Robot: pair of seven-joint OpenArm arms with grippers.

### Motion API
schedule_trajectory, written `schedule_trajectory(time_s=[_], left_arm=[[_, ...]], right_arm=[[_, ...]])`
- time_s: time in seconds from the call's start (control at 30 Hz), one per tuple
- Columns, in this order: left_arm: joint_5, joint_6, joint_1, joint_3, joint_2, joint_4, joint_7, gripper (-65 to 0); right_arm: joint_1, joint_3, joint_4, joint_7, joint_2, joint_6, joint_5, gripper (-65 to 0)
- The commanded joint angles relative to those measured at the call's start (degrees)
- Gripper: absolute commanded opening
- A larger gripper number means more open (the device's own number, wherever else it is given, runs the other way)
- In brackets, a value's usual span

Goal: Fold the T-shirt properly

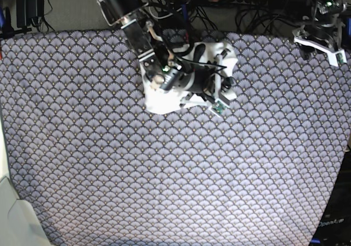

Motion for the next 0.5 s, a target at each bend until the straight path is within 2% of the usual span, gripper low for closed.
schedule_trajectory(time_s=[0.0,0.27,0.37,0.47], left_arm=[[-0.29,-0.2,1.03,-0.44,-0.47,1.09,-1.0,-35.2],[-0.29,-0.2,1.29,-0.44,-0.47,1.09,-1.0,-35.2],[-0.29,-0.2,1.2,-0.44,-0.47,1.09,-1.0,-35.2],[-0.37,-0.2,1.2,-0.44,-0.38,1.09,-1.0,-35.2]], right_arm=[[1.78,0.06,0.35,1.34,-0.8,0.12,0.74,-65.0],[4.06,0.33,-6.69,5.29,-0.71,0.12,0.74,-65.0],[3.45,0.24,-3.34,4.68,-0.45,0.12,0.74,-65.0],[-0.25,0.06,5.71,3.09,-0.18,0.12,0.65,-65.0]])
